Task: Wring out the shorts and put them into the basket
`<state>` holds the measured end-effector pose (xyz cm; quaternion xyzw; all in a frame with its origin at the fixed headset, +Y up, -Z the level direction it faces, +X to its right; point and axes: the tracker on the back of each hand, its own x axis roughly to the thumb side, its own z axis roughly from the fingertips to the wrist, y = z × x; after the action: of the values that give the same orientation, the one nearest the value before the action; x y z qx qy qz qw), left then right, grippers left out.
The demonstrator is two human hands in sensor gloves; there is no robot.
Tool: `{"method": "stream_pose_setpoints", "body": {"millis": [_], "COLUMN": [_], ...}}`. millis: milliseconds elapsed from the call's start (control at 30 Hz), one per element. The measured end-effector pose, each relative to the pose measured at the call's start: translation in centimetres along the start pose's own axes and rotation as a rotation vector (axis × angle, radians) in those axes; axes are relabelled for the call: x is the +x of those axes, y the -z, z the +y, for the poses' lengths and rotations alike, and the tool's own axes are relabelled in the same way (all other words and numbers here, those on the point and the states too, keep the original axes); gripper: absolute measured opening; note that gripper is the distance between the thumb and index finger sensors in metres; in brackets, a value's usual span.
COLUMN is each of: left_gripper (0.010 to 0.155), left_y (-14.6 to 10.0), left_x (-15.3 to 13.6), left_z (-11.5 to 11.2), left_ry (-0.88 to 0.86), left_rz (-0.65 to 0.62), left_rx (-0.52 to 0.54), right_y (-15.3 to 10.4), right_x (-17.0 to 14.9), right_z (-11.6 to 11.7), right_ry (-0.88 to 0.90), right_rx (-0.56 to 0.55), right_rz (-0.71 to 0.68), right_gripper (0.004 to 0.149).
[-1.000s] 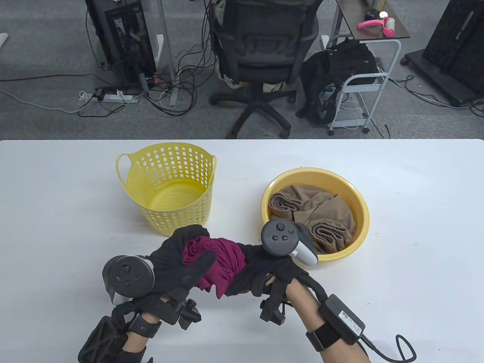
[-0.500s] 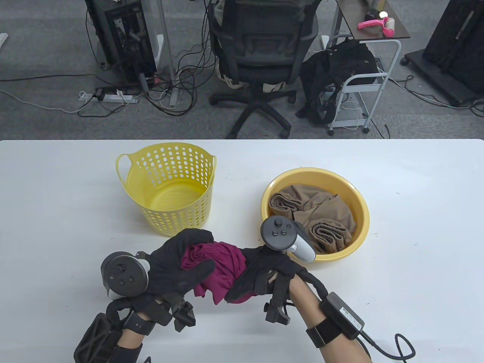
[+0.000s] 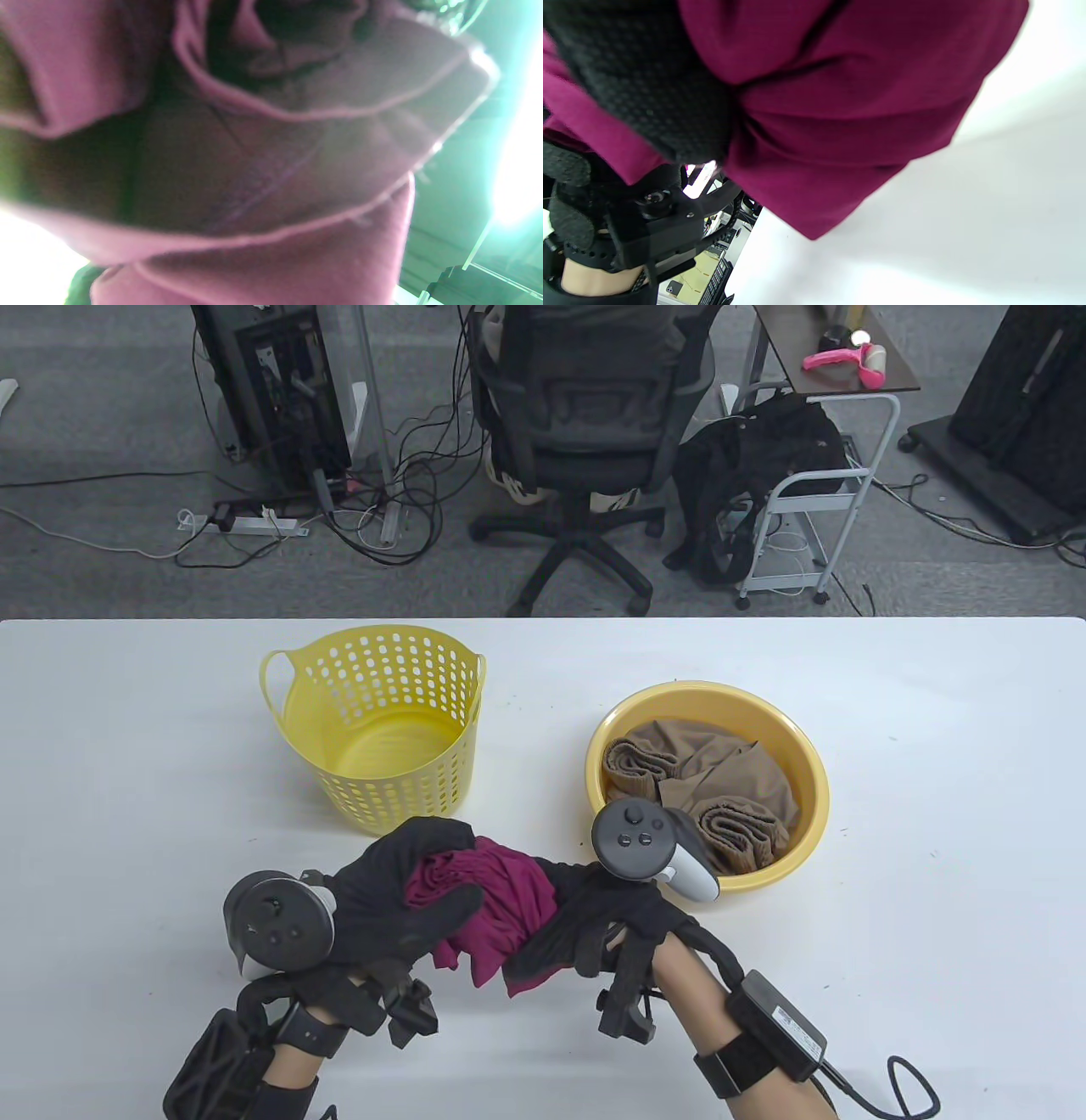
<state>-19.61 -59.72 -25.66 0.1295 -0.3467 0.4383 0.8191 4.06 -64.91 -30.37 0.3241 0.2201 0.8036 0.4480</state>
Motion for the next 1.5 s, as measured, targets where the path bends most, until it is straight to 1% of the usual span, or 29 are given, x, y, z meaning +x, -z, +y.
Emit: {"method": "stream_pose_setpoints", "body": {"millis": [300, 367, 533, 633, 800, 1033, 1233, 1300, 1400, 1500], "left_gripper": [0.058, 0.057, 0.057, 0.058, 0.058, 0.057, 0.058, 0.058, 0.058, 0.058], "left_y": [0.3, 0.3, 0.3, 0.3, 0.3, 0.5, 0.9, 1.1, 1.4, 1.7], "left_x": [0.4, 0.5, 0.4, 0.4, 0.3, 0.4, 0.7, 0.8, 0.9, 1.1], "left_z": [0.2, 0.4, 0.8, 1.0, 1.5, 2.3, 3.4, 3.8, 4.4, 4.8], "left_ry": [0.060, 0.078, 0.102, 0.116, 0.141, 0.173, 0.192, 0.204, 0.219, 0.242], "left_rz": [0.005, 0.008, 0.018, 0.025, 0.040, 0.048, 0.069, 0.075, 0.088, 0.098], "left_rx": [-0.003, -0.003, -0.002, -0.001, 0.001, 0.015, 0.045, 0.048, 0.044, 0.043], "right_y": [-0.7, -0.9, -1.7, -2.2, -2.9, -3.7, -4.5, -4.8, -5.2, -5.4], "right_x": [0.3, 0.2, -0.1, 0.1, 0.4, 0.2, -1.0, -1.6, -2.5, -3.0], "right_z": [-0.3, -0.5, -0.9, -0.9, -0.6, -0.5, -0.3, -0.2, 0.0, 0.1], "right_ry": [-0.044, -0.076, -0.133, -0.229, -0.400, -0.521, -0.682, -0.691, -0.680, -0.710], "right_rx": [-0.047, -0.061, -0.121, -0.172, -0.216, -0.265, -0.312, -0.321, -0.368, -0.381], "right_rz": [0.002, 0.008, 0.011, 0.002, 0.014, 0.028, 0.096, 0.122, 0.172, 0.198], "right_gripper": [0.094, 0.095, 0.094, 0.094, 0.093, 0.095, 0.098, 0.099, 0.101, 0.102]}}
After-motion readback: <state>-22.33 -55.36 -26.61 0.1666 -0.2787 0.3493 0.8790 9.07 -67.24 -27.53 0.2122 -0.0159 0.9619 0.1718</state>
